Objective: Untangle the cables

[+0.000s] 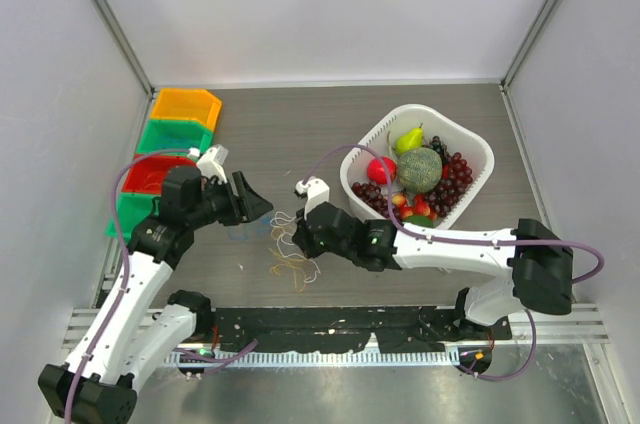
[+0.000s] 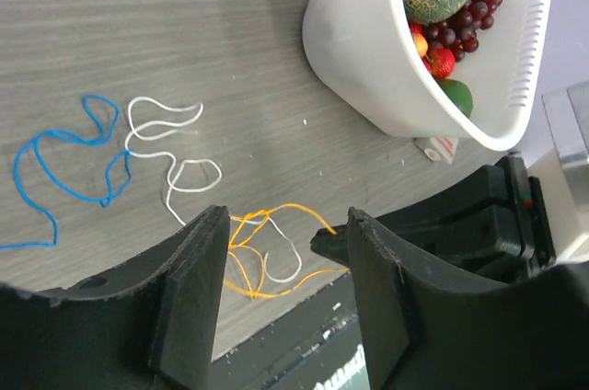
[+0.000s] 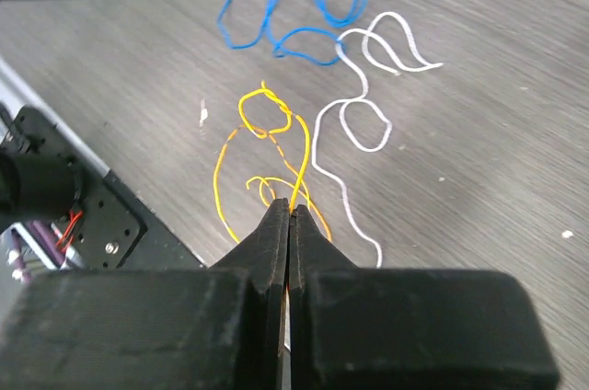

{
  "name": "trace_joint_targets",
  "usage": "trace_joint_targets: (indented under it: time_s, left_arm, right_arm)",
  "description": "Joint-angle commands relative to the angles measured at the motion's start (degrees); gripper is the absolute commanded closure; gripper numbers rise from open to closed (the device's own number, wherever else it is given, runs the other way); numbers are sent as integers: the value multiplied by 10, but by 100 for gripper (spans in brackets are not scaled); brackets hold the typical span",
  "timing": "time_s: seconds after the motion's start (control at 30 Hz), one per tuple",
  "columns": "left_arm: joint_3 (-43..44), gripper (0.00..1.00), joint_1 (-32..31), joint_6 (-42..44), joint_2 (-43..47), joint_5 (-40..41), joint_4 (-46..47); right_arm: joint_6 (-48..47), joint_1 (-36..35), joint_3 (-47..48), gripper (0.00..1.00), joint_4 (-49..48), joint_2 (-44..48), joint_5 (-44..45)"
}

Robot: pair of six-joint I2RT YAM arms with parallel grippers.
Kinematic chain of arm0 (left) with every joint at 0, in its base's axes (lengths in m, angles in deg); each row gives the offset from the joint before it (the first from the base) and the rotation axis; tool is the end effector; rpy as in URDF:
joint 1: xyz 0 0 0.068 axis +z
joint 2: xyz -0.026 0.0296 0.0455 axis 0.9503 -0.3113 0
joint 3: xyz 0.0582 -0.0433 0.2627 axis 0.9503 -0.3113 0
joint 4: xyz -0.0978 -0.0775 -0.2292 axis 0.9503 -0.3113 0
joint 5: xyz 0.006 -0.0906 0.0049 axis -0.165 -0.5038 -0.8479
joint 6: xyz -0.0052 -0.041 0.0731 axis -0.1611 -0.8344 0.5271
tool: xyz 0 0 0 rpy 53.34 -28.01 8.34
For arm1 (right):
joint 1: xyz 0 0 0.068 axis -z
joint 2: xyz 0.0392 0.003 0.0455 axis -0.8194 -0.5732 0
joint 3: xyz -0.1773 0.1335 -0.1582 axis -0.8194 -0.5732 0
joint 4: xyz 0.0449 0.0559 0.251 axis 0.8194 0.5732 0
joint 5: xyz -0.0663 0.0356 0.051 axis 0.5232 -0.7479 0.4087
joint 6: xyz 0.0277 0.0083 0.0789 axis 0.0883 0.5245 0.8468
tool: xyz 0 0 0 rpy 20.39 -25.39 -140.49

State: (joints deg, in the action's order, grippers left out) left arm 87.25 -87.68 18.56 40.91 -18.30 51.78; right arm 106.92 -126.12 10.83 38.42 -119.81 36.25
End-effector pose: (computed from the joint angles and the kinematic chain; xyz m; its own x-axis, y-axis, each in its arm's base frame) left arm 0.1790 -0.0823 0.2819 -0.7511 -0.3174 -0.5788 0.1985 0.7276 -0.6566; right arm 0.1316 0.3280 0.2328 -0.5880 -0.1844 -0.7876 -0.6383 0.7039 0.3118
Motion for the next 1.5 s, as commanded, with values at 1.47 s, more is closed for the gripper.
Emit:
trace_joint_targets:
  time_s: [1.47]
  left_arm:
    - [66,54,-159,107,-133,306,77]
  right_arm:
    - [116,80,131,99,48,53,-38]
